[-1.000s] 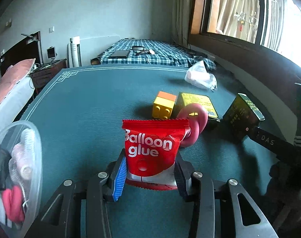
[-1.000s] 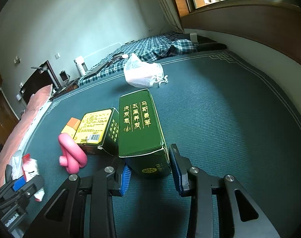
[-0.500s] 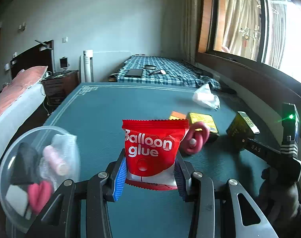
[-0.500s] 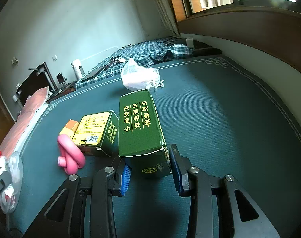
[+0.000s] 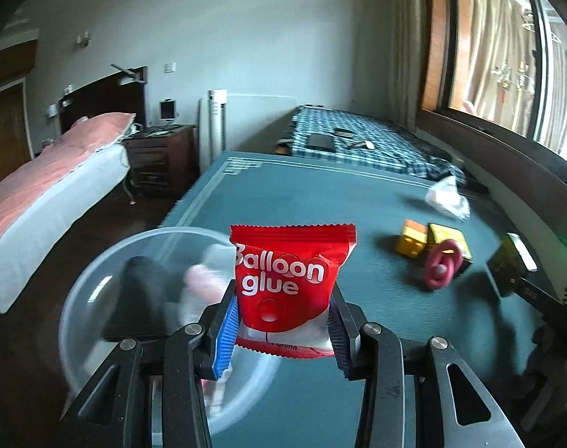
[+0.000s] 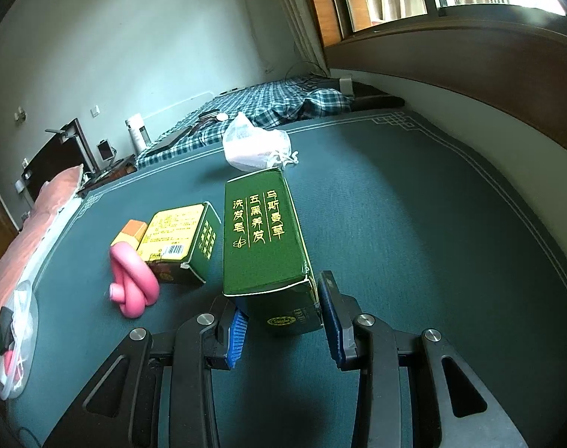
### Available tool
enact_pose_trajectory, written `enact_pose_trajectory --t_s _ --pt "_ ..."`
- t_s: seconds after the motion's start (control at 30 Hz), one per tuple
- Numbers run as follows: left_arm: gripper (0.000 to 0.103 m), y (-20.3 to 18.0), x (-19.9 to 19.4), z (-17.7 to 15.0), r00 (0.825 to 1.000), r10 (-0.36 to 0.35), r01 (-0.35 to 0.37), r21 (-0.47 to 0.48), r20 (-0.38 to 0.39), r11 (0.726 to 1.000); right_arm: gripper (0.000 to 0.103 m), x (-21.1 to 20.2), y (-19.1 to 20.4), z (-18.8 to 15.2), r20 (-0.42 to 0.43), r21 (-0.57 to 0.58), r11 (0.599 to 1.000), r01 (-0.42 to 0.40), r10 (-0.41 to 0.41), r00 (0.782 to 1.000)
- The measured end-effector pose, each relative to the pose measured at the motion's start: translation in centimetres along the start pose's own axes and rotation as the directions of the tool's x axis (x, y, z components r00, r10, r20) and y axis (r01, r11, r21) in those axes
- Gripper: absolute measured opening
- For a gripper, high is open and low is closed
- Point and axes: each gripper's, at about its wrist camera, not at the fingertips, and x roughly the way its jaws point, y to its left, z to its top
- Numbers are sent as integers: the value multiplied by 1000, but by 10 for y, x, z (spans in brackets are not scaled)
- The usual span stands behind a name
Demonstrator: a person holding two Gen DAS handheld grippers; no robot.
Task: Organize objects
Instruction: 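Carry the red packet and green box to the bowl, release the packet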
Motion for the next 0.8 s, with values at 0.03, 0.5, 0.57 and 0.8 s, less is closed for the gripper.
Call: enact_pose_trajectory --t_s 0.03,0.5,0.57,0.8 --pt "45 7 -2 0 1000 8 -8 -5 0 1000 37 -1 0 -1 1 0 1000 -1 1 1000" --pt "45 102 -6 -2 989 144 -145 -99 -18 984 37 -31 32 -11 33 -37 998 -44 46 998" --pt "45 111 -2 -2 989 148 -150 -109 -29 983 37 -38 40 -11 43 -43 997 -63 64 997" --pt "46 138 14 -7 990 118 -128 -146 -73 981 37 -61 82 -12 66 -91 985 -150 156 986"
